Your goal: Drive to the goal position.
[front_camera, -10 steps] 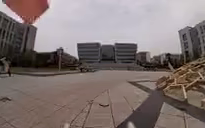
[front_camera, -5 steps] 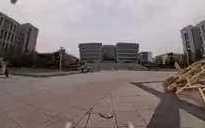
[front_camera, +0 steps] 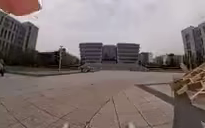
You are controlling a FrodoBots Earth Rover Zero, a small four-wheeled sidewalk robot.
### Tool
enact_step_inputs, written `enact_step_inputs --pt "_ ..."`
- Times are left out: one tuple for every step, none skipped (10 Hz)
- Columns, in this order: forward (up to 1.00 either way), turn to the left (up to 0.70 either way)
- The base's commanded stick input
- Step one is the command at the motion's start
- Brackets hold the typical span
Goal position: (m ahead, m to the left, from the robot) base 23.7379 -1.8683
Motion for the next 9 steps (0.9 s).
enact_step_inputs --pt "0.85 0.00" --pt "0.85 -0.14" --pt "0.85 -0.24" --pt "0.85 -0.29" --pt "0.85 -0.31" --pt "0.85 -0.31" --pt "0.85 -0.31" --pt "0.85 -0.18" --pt "0.85 0.00"
